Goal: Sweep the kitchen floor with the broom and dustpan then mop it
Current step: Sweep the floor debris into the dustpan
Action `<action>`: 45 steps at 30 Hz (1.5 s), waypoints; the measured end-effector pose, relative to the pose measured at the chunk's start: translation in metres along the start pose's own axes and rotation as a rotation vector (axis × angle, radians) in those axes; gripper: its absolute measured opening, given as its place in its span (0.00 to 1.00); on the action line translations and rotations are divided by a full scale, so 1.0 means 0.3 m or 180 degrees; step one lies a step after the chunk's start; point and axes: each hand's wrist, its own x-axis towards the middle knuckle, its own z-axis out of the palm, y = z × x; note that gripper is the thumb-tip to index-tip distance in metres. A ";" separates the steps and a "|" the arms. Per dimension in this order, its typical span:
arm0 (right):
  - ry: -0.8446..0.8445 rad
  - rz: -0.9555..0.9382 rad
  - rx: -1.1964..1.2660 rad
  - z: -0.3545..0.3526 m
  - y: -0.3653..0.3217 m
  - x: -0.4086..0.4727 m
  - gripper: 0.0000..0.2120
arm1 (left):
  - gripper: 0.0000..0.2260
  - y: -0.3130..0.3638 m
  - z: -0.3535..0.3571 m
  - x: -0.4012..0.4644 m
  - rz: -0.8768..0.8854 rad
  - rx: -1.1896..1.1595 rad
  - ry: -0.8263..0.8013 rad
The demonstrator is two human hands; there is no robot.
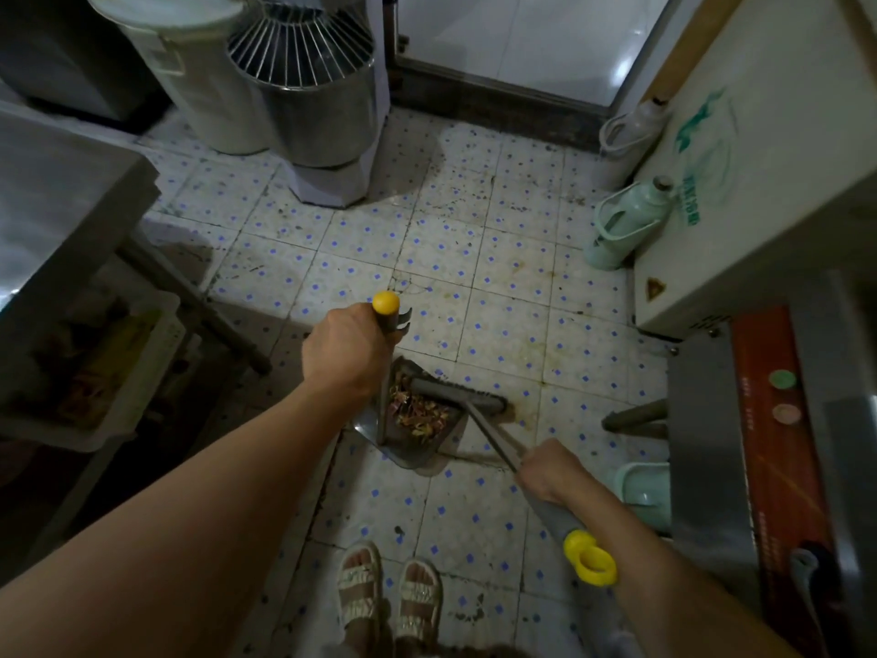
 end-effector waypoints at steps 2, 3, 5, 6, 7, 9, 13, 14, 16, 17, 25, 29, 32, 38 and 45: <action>0.0057 0.0053 0.0019 0.005 0.008 -0.027 0.16 | 0.15 0.000 -0.002 -0.015 0.0044 -0.0023 -0.0012; 0.0096 0.0074 0.0049 0.001 0.009 -0.041 0.17 | 0.15 -0.003 -0.002 -0.023 0.0063 -0.0015 -0.0007; 0.0183 0.0113 0.0076 -0.007 0.013 -0.052 0.18 | 0.15 -0.014 -0.001 -0.032 0.0050 -0.0014 -0.0003; 0.0234 0.0120 0.0078 -0.010 0.018 -0.051 0.18 | 0.15 -0.022 -0.001 -0.036 0.0034 -0.0027 -0.0008; 0.0258 0.0140 0.0050 -0.014 0.019 -0.057 0.17 | 0.14 -0.026 -0.002 -0.040 0.0024 -0.0035 -0.0013; 0.0266 0.0206 0.0133 -0.025 0.019 -0.063 0.16 | 0.15 -0.030 0.000 -0.048 0.0026 -0.0028 -0.0022; 0.0268 0.0215 0.0237 -0.043 -0.004 -0.026 0.10 | 0.15 -0.024 0.008 -0.052 0.0040 -0.0028 -0.0006; 0.0297 0.0169 0.0241 -0.041 -0.015 -0.011 0.05 | 0.15 -0.024 0.009 -0.052 0.0036 -0.0024 0.0000; 0.0267 0.0199 0.0152 -0.028 -0.044 0.017 0.08 | 0.15 -0.029 0.012 -0.052 0.0025 0.0000 0.0009; 0.0259 0.0200 0.0150 -0.017 -0.058 0.027 0.09 | 0.15 -0.032 0.015 -0.051 0.0015 0.0013 0.0019; -0.0156 0.0021 0.0139 0.066 -0.066 -0.019 0.11 | 0.14 -0.052 0.035 -0.067 -0.0001 0.0029 0.0108; -0.0187 0.0057 0.0199 0.071 -0.021 -0.065 0.12 | 0.14 -0.063 0.038 -0.099 -0.0011 -0.0029 0.0135; -0.0033 -0.0037 0.0152 0.060 0.004 -0.099 0.15 | 0.14 -0.078 0.040 -0.130 -0.0033 -0.0040 0.0162; -0.0003 -0.0073 0.0329 0.007 0.039 -0.154 0.09 | 0.15 -0.099 0.059 -0.200 -0.0042 -0.0060 0.0225; -0.0028 -0.0146 0.0589 -0.029 0.065 -0.204 0.14 | 0.13 -0.088 0.041 -0.285 -0.0036 -0.0108 0.0336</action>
